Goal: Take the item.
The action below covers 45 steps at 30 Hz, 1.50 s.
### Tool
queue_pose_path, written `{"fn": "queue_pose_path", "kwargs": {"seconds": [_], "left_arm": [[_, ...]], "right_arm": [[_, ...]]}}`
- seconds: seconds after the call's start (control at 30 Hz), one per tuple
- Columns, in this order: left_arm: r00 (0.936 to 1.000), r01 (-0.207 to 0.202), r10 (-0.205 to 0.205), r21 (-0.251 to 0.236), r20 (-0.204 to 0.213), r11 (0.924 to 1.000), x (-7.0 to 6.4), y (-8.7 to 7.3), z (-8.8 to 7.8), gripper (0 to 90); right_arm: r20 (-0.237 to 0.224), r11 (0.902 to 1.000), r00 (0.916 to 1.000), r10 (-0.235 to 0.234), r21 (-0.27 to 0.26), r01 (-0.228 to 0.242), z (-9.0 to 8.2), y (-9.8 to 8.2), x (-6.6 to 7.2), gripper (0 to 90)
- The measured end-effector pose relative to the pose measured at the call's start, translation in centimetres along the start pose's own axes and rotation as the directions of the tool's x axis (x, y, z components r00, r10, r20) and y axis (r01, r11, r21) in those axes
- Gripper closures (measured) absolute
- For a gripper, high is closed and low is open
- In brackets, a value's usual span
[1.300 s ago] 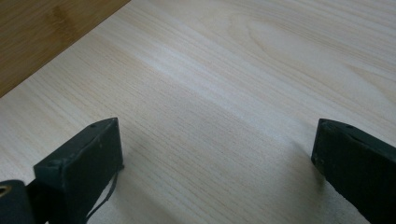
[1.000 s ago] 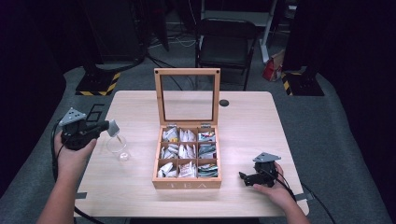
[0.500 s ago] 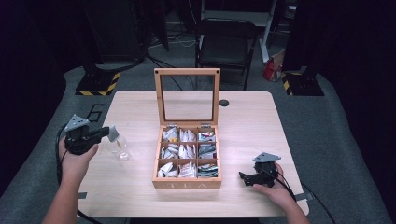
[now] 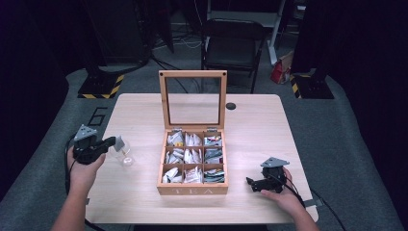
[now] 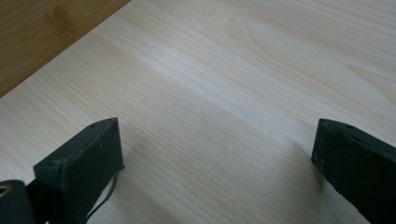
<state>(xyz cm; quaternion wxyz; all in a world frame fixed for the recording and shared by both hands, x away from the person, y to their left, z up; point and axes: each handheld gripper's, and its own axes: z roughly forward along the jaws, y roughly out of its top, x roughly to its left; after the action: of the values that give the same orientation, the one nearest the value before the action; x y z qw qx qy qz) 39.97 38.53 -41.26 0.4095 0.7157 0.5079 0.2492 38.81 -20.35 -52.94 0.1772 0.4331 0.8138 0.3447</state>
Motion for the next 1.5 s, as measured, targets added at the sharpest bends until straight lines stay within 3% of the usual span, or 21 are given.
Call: {"fn": "queue_pose_path", "kwargs": {"seconds": [0.53,0.87,1.17,1.5], "left_arm": [[0.9999,0.012,-0.012,0.032,-0.001,0.9994,0.1,-1.0,0.9,88.6],[0.9996,0.028,-0.029,0.023,0.007,0.9993,0.1,-0.9,0.8,79.0],[0.9994,0.033,-0.033,-0.005,0.01,0.9995,-0.2,-0.2,0.4,62.1],[0.9982,0.028,-0.027,-0.013,0.054,0.9995,-1.2,1.4,-0.1,50.6]], "right_arm": [[0.0,1.0,1.0,0.0,0.0,0.0,0.0,0.0,0.0,1.2],[0.0,1.0,1.0,0.001,0.0,-0.001,0.0,0.0,0.0,1.2],[0.001,1.0,1.0,-0.001,0.0,0.001,0.0,0.0,0.0,1.2],[0.0,1.0,1.0,0.0,0.0,0.0,0.0,0.0,0.0,1.2]]}}
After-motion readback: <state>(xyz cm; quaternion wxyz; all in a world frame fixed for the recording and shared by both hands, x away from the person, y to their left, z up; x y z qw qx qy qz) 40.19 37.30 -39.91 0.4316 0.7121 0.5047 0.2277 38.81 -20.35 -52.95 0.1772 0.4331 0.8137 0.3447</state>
